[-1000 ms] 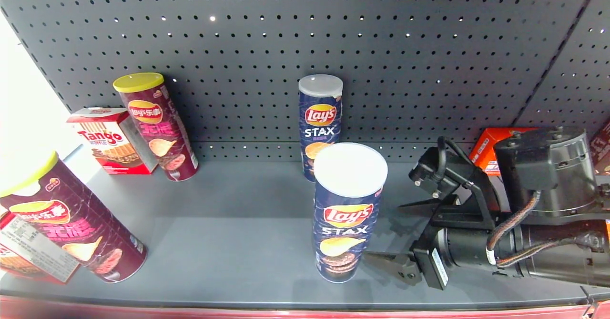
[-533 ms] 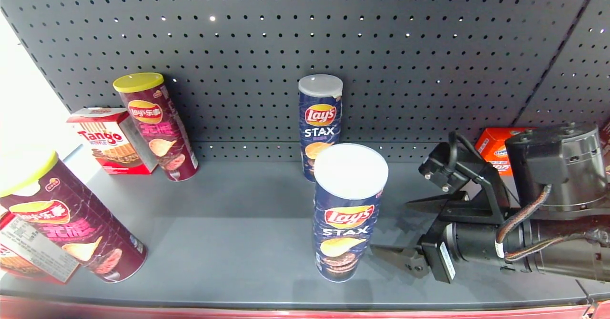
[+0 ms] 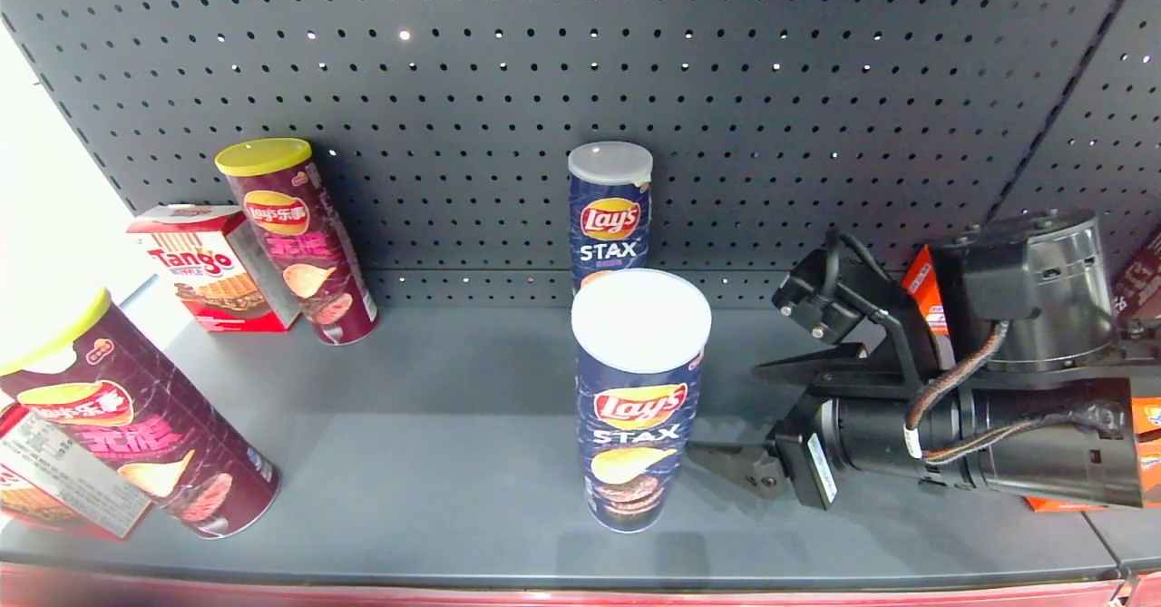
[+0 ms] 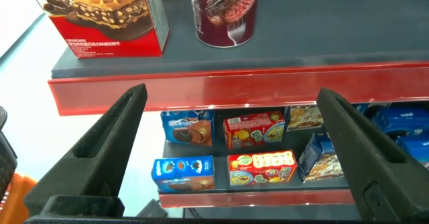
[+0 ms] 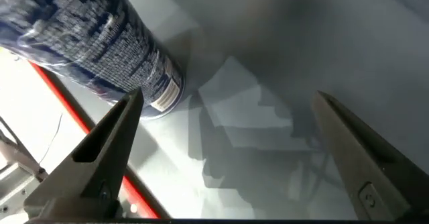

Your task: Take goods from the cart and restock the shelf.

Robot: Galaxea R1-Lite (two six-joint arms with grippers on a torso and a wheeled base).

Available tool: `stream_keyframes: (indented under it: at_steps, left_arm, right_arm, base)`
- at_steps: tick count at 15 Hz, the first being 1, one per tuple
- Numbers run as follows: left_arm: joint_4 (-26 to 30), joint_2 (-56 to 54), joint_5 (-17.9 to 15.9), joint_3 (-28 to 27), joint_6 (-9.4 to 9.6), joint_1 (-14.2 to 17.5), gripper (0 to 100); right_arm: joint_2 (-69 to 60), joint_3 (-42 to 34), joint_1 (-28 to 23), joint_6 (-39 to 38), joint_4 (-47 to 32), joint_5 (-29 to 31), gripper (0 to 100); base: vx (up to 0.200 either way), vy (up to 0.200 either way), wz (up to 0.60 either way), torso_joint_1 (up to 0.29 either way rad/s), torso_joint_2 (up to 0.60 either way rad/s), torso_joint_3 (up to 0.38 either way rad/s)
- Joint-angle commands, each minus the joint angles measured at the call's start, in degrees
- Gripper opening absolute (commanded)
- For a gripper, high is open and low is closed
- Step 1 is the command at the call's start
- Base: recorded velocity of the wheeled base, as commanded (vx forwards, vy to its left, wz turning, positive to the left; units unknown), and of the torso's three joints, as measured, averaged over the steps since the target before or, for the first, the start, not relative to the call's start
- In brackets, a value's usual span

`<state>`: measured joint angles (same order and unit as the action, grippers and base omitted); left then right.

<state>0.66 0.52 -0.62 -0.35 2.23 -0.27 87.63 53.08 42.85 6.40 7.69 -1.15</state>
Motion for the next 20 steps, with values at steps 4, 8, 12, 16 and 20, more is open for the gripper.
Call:
stream_keyframes:
  at_steps: [4,8,12,16,20]
  left_arm:
    - [0.0,0.1,0.0,0.0,-0.03,0.0,100]
    - [0.0,0.1,0.0,0.0,-0.03,0.0,100]
    - [0.0,0.1,-0.1,0.0,-0.03,0.0,100]
    - [0.0,0.1,-0.1,0.0,-0.03,0.0,100]
    - [0.0,0.1,-0.1,0.0,-0.03,0.0,100]
  right_arm:
    - [1.3,0.4,1.5,0.1,0.0,0.1,100]
    - [-1.0,-1.2,0.2,0.0,0.1,0.2,100]
    - [-9.8,-3.9,-6.4,-0.3,0.1,1.3,100]
    - [-23.5,-6.5,-20.0,-0.7,0.1,2.1,100]
    - [-40.9,-17.2,-23.3,-2.8,1.6,11.9,100]
  base:
    - [0.000,0.000,0.00,0.000,0.00,0.000]
    - [0.000,0.000,0.00,0.000,0.00,0.000]
    - [0.000,0.000,0.00,0.000,0.00,0.000]
    - [0.000,0.000,0.00,0.000,0.00,0.000]
    - [0.000,0.000,0.00,0.000,0.00,0.000]
